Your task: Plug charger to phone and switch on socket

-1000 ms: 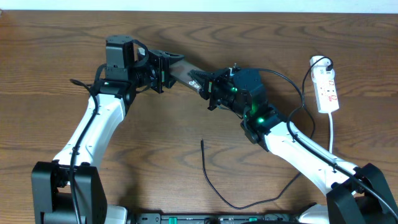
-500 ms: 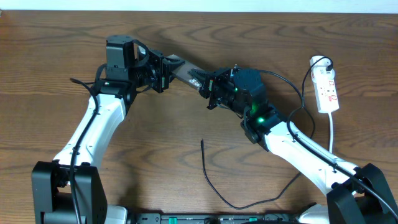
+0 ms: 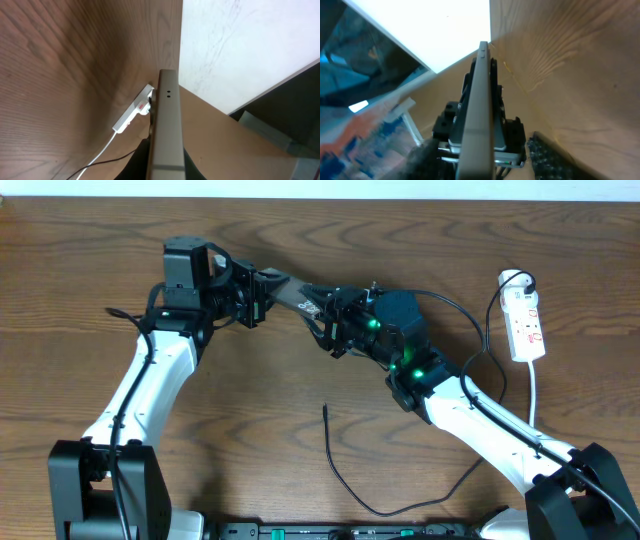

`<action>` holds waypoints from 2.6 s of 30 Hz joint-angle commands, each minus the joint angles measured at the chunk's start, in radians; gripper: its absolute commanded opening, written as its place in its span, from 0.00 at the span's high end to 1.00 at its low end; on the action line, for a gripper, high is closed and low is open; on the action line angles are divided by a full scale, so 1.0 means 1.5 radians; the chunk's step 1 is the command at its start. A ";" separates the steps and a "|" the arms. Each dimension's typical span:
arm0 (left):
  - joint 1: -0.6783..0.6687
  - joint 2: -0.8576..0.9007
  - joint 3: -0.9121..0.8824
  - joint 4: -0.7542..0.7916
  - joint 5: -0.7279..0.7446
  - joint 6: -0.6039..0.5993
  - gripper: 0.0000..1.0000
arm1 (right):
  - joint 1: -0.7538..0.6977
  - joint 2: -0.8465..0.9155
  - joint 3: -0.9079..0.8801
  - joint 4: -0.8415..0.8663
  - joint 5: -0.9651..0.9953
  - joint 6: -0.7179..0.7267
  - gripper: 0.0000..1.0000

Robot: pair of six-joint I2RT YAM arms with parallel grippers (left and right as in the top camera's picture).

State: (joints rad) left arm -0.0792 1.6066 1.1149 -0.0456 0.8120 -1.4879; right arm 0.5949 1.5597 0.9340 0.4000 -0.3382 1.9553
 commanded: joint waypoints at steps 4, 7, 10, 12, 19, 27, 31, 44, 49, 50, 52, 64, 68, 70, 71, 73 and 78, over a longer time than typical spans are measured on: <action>0.039 -0.009 0.010 0.004 0.010 0.050 0.93 | 0.001 -0.006 0.011 0.000 0.003 -0.013 0.12; 0.074 -0.009 0.010 0.004 0.029 0.103 0.93 | -0.018 -0.006 0.011 0.000 0.002 -0.070 0.05; 0.139 -0.009 0.010 0.004 0.089 0.183 0.93 | -0.052 -0.006 0.011 0.000 -0.009 -0.226 0.02; 0.178 -0.009 0.010 0.004 0.125 0.248 0.93 | -0.071 -0.006 0.011 0.000 -0.031 -0.358 0.02; 0.280 -0.005 0.010 -0.025 0.233 0.452 0.93 | -0.107 -0.006 0.011 -0.049 -0.096 -0.673 0.17; 0.311 0.054 0.010 -0.035 0.301 0.563 0.93 | -0.105 -0.005 0.054 -0.231 -0.091 -0.759 0.01; 0.311 0.094 0.010 -0.033 0.342 0.602 0.93 | -0.102 -0.005 0.121 -0.404 -0.082 -0.831 0.01; 0.311 0.124 0.010 0.012 0.414 0.628 0.93 | 0.028 0.004 0.164 -0.756 0.080 -0.918 0.01; 0.311 0.124 0.010 0.012 0.414 0.628 0.93 | 0.078 0.008 0.164 -0.727 0.107 -0.890 0.01; 0.311 0.124 0.010 0.012 0.414 0.628 0.93 | 0.084 0.011 0.164 -0.731 0.139 -0.838 0.01; 0.311 0.124 0.010 0.012 0.414 0.628 0.93 | 0.092 0.023 0.164 -0.737 0.163 -0.788 0.01; 0.311 0.124 0.010 0.026 0.413 0.628 0.93 | 0.106 0.210 0.263 -0.843 0.191 -0.765 0.02; 0.311 0.124 0.010 0.026 0.411 0.628 0.93 | 0.120 0.227 0.264 -0.844 0.191 -0.759 0.02; 0.311 0.124 0.010 0.027 0.411 0.628 0.93 | 0.127 0.231 0.263 -0.847 0.191 -0.754 0.02; 0.311 0.124 0.010 0.027 0.411 0.628 0.92 | 0.132 0.233 0.263 -0.847 0.191 -0.750 0.02; 0.311 0.124 0.010 0.027 0.411 0.628 0.93 | 0.145 0.239 0.263 -0.843 0.192 -0.750 0.02; 0.311 0.124 0.010 0.027 0.411 0.628 0.93 | 0.173 0.272 0.263 -0.840 0.192 -0.746 0.04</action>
State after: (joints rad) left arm 0.3855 1.7962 1.1149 -0.0109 1.3857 -0.5491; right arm 0.8299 1.9266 1.3106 -0.8616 -0.0666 0.8116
